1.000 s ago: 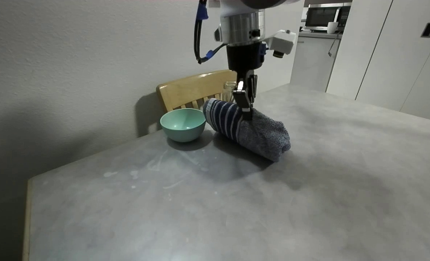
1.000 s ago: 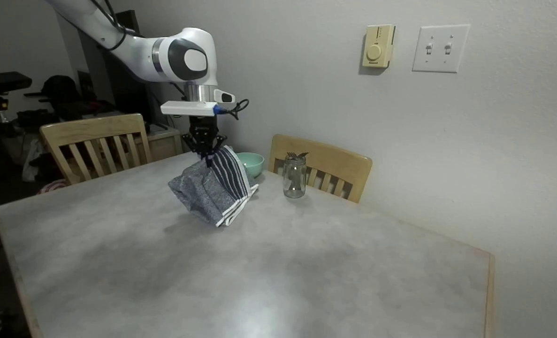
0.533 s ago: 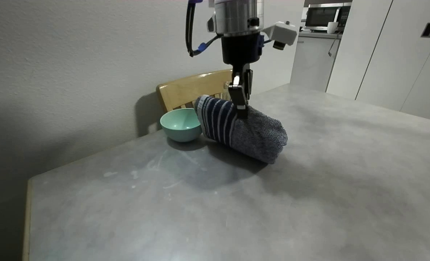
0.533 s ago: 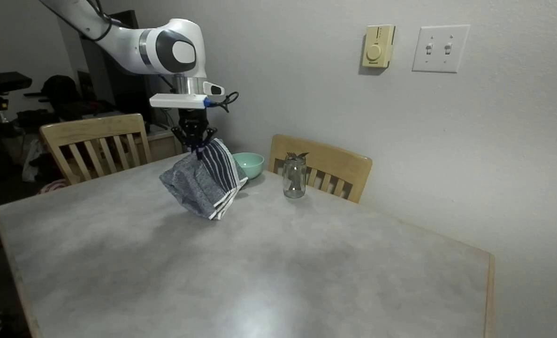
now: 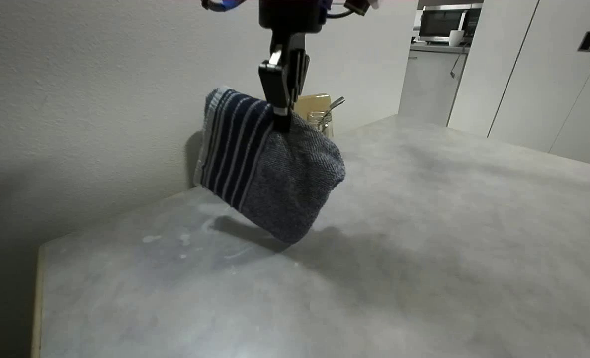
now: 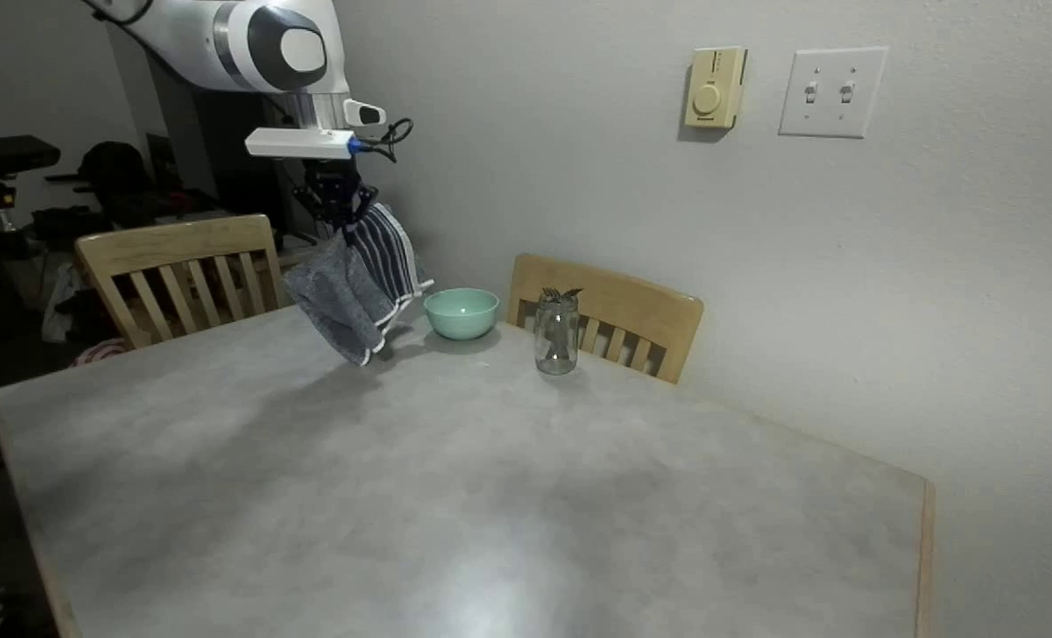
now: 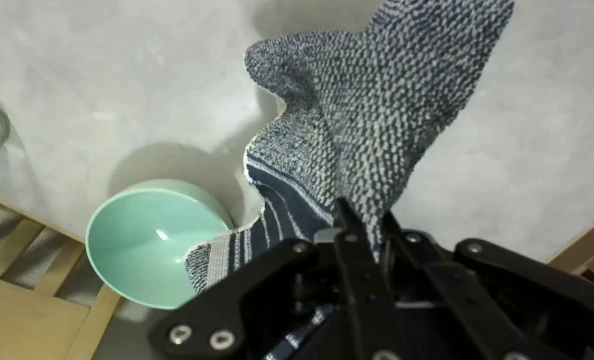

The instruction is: Unfold the towel once, fold the towel once, flip it over, unfold the towel once

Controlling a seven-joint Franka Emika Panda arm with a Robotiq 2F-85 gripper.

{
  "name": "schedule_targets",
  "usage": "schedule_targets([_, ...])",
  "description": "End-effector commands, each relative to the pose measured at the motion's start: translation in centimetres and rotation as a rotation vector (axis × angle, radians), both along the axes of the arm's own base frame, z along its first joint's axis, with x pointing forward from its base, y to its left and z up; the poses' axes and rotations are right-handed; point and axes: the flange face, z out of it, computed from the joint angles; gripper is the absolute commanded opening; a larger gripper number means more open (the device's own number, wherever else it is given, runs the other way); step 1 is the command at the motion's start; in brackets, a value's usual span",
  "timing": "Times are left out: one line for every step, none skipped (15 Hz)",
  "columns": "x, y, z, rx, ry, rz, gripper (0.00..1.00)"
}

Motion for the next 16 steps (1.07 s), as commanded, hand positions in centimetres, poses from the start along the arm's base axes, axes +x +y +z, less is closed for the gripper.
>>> schedule_targets([-1.7,0.2,4.4,0.099,-0.076,-0.019,0.02])
schedule_targets([-2.1,0.2,5.4,0.138,-0.103,-0.026,0.02])
schedule_targets([-2.7,-0.1,6.3,0.186,-0.136,-0.050,0.02])
schedule_targets([-3.1,-0.2,6.8,0.218,-0.163,-0.075,0.02])
schedule_targets([-3.6,-0.4,7.0,0.245,-0.185,-0.088,0.02])
schedule_targets([-4.0,-0.7,7.0,0.266,-0.198,-0.099,0.02])
schedule_targets([-4.5,-1.1,6.9,0.290,-0.205,-0.109,0.02])
schedule_targets([-4.9,-1.4,6.5,0.316,-0.210,-0.118,0.02])
schedule_targets([-5.3,-1.8,5.8,0.350,-0.206,-0.125,0.02])
schedule_targets([-5.7,-2.3,5.0,0.392,-0.201,-0.128,0.02])
schedule_targets([-6.0,-2.6,4.0,0.442,-0.191,-0.124,0.02])
schedule_targets([-6.3,-2.9,3.1,0.487,-0.182,-0.124,0.02])
schedule_targets([-6.8,-3.4,2.1,0.526,-0.171,-0.132,0.02])
schedule_targets([-7.4,-4.0,1.1,0.561,-0.159,-0.145,0.02])
schedule_targets([-8.0,-4.8,0.0,0.592,-0.144,-0.156,0.02])
schedule_targets([-8.4,-5.7,-1.2,0.617,-0.130,-0.160,0.02])
